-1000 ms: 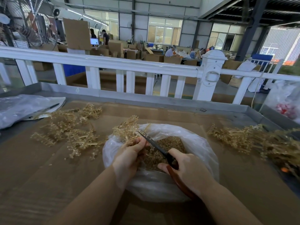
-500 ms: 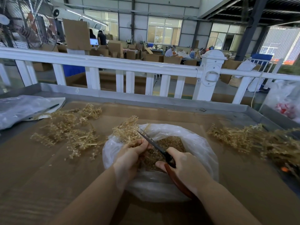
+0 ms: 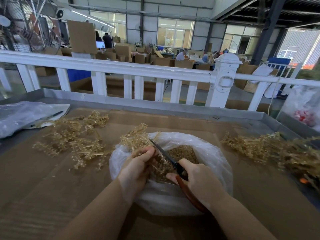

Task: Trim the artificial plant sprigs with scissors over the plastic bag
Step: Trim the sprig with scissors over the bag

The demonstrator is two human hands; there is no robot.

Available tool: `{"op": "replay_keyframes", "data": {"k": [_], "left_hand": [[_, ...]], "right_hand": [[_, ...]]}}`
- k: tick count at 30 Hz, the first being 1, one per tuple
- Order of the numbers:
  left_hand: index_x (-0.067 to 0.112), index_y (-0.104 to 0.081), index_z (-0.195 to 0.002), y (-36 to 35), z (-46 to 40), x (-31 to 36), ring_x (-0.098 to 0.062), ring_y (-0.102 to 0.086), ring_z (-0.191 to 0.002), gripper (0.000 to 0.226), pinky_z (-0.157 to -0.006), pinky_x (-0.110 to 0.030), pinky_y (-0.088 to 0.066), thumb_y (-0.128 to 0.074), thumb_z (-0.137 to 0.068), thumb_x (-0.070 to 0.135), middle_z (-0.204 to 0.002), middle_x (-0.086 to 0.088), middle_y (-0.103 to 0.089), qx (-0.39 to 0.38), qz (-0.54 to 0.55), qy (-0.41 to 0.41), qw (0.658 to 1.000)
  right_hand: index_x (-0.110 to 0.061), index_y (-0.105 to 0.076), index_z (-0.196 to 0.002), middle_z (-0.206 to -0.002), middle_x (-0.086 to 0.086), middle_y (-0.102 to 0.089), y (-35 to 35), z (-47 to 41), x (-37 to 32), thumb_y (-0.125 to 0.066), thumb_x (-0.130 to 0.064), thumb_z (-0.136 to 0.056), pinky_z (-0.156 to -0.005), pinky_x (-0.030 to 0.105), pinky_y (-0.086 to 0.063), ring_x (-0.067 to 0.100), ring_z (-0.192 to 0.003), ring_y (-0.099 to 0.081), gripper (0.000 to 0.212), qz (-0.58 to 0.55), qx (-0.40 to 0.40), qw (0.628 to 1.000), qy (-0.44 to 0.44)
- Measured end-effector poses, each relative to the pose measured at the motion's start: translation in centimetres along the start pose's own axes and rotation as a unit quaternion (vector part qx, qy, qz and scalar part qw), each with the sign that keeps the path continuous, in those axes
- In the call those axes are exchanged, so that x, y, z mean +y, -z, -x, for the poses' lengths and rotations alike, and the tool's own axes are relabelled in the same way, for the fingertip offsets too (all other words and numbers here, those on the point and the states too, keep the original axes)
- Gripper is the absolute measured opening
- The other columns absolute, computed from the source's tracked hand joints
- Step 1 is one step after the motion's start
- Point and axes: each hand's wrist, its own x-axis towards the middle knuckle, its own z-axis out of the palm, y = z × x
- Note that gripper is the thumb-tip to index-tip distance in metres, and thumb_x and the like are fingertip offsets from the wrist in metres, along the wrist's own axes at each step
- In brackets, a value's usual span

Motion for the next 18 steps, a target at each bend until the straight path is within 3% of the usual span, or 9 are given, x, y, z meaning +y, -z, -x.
{"op": "replay_keyframes", "data": {"k": [8,18], "left_hand": [[0.009,-0.062,-0.078,-0.05,0.31,0.35,-0.008,-0.063,-0.047,0.012,-0.04,-0.014,-0.046,-0.06,-0.087,0.002,-0.059,-0.001,-0.067,-0.012,-0.01,0.018,1.0],[0.002,-0.062,-0.079,-0.57,0.91,0.17,-0.014,-0.068,-0.054,0.011,-0.048,-0.02,-0.053,-0.061,-0.083,-0.008,-0.061,-0.008,-0.069,-0.036,-0.05,0.004,0.998]], "right_hand": [[-0.029,-0.051,-0.085,-0.063,-0.012,-0.053,-0.12,0.34,0.0,-0.05,-0.062,-0.085,-0.055,0.013,-0.037,0.003,-0.06,-0.053,0.033,0.006,0.014,1.0,0.007],[-0.034,-0.046,-0.085,-0.064,-0.015,-0.05,0.04,-0.18,-0.32,-0.047,-0.061,-0.087,-0.055,0.01,-0.035,-0.004,-0.059,-0.049,0.027,-0.001,-0.005,1.0,-0.004]]}}
